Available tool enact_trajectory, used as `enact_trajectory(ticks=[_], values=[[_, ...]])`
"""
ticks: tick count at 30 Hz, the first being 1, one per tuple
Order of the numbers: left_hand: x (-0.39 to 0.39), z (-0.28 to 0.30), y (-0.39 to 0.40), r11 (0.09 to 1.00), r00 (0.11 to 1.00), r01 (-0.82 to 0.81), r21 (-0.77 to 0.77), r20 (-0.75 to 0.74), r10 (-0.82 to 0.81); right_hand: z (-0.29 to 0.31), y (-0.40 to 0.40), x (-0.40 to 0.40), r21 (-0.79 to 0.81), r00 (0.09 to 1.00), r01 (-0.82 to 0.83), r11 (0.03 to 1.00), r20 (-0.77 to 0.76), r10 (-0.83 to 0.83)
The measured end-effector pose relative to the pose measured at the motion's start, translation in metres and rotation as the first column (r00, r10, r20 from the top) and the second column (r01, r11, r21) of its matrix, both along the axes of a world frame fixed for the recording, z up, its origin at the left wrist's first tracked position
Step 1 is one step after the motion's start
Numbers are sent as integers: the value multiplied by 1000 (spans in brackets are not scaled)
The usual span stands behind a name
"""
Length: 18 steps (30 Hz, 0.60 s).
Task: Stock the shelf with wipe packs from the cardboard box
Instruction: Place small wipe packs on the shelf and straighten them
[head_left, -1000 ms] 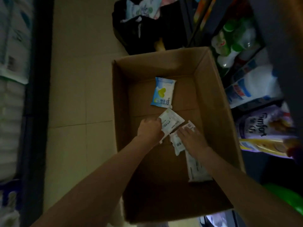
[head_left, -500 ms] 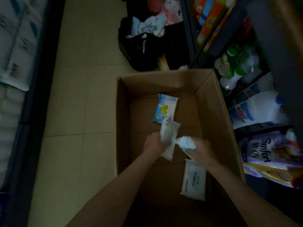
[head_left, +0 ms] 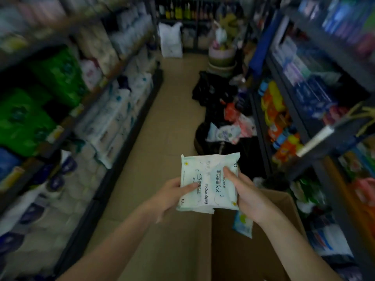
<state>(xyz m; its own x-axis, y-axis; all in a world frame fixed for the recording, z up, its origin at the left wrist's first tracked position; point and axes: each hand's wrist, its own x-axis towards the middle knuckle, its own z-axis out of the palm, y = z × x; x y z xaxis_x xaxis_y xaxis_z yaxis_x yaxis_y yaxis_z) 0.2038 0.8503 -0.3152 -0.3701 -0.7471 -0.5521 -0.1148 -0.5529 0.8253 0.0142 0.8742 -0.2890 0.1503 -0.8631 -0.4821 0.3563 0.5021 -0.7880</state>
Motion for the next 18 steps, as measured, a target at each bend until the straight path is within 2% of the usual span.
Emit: enact_trajectory(ticks=[3, 8, 9, 11, 13, 16, 17, 18], values=[[65, 46, -1, 998, 998, -30, -52, -49, 28, 46, -21, 71, -69, 1000, -30, 997, 1, 30], [191, 113, 17, 966, 971, -224, -129, -118, 209, 119, -40, 209, -214, 952, -275, 937, -201, 233], [218, 128, 19, 948, 955, -277, -155, -149, 255, 137, -41, 233, -272, 931, -344, 899, -224, 288], [269, 161, 20, 895, 913, -395, -208, -193, 358, 173, -44, 278, -402, 843, -536, 742, -307, 443], [310, 195, 21, 824, 867, -495, -277, -218, 448, 205, -45, 316, -438, 739, -673, 597, -447, 505], [357, 246, 24, 697, 825, -550, -460, -169, 540, 252, -57, 365, -458, 676, -701, 547, -670, 305], [370, 263, 25, 626, 794, -557, -546, -129, 594, 272, -65, 379, -474, 620, -724, 501, -765, 174], [385, 277, 26, 541, 747, -563, -625, -103, 657, 293, -72, 389, -472, 527, -763, 442, -850, 2]])
